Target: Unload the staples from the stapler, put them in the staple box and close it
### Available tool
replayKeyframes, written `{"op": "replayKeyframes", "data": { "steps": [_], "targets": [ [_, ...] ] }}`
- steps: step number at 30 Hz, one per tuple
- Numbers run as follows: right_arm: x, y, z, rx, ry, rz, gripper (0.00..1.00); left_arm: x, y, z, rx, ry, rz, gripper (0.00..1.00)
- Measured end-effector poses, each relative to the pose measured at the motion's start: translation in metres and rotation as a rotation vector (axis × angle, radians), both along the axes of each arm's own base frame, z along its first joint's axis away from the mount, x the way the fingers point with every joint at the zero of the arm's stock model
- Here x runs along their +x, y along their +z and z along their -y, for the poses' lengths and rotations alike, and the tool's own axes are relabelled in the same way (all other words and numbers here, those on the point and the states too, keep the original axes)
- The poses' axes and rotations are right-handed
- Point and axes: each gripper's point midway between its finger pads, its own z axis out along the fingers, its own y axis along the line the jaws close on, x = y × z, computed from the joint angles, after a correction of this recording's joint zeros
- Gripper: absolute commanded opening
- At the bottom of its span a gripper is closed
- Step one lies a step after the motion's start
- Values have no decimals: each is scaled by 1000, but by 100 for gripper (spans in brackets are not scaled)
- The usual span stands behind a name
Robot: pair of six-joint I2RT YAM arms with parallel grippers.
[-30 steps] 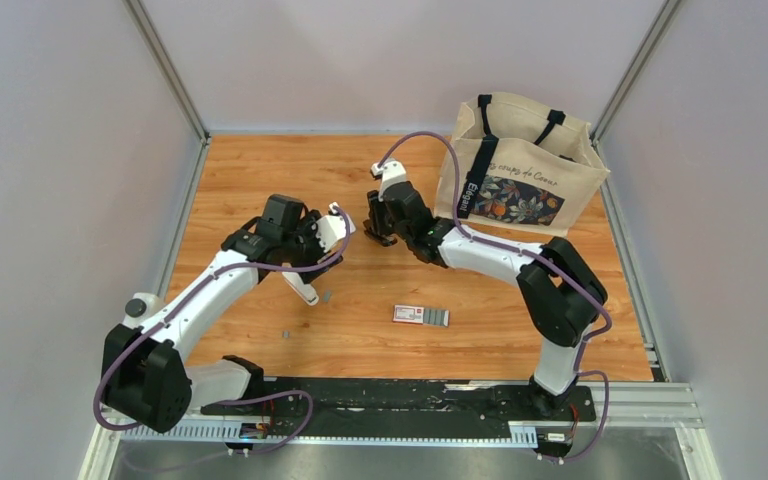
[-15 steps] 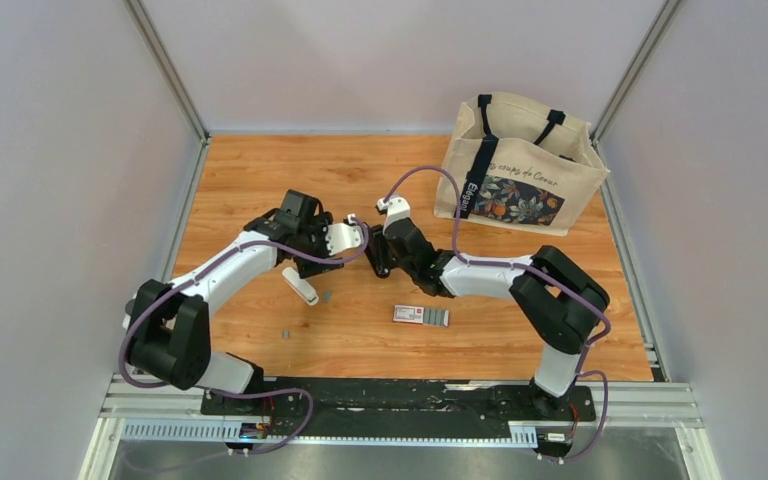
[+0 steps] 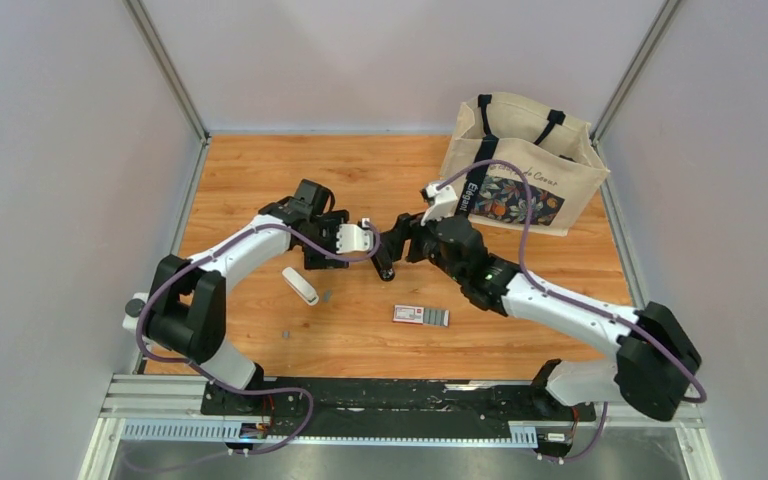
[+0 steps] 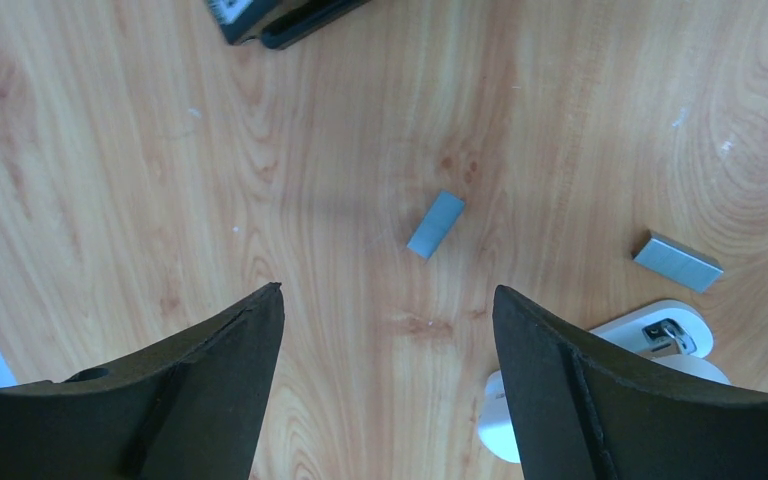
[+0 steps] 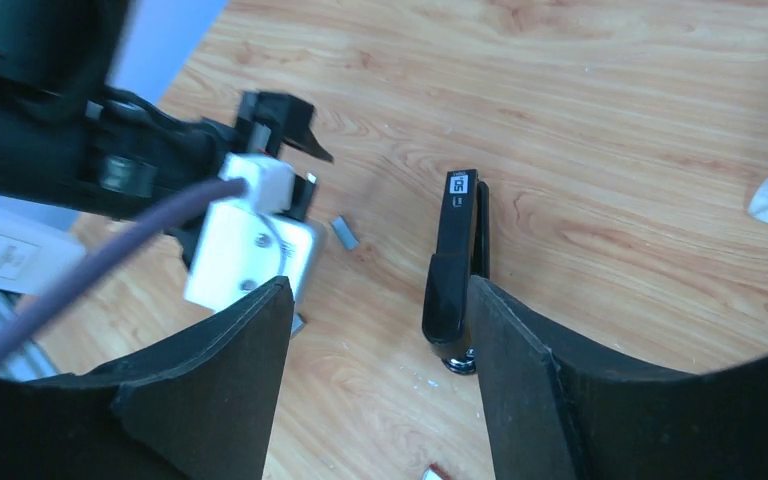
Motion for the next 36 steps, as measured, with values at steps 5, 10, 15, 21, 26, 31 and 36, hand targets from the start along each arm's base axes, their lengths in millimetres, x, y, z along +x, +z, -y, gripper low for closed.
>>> {"op": "replayKeyframes", "data": {
  "steps": [5,10,15,21,26,31,36],
  "targets": [
    [-20,31,27,70,-10,43,65,-13,-17,2,41,-71,-65,82],
    [-40,35,64,80,-52,52,59,-19,-31,3,76,-129,-108,80],
    [-51,41,89,106,-90,68,59,-15,-34,6,92,-166,-109,80],
    [-55,35,99,89,-106,50,57,-12,-41,7,119,-210,-108,80],
    [-54,30,103,74,-117,35,53,-11,-49,10,147,-245,-115,80],
    [-51,31,106,78,-123,36,50,-12,-54,14,174,-274,-117,79],
    [-51,31,107,82,-119,34,48,-5,-55,16,200,-290,-101,73]
  ]
}}
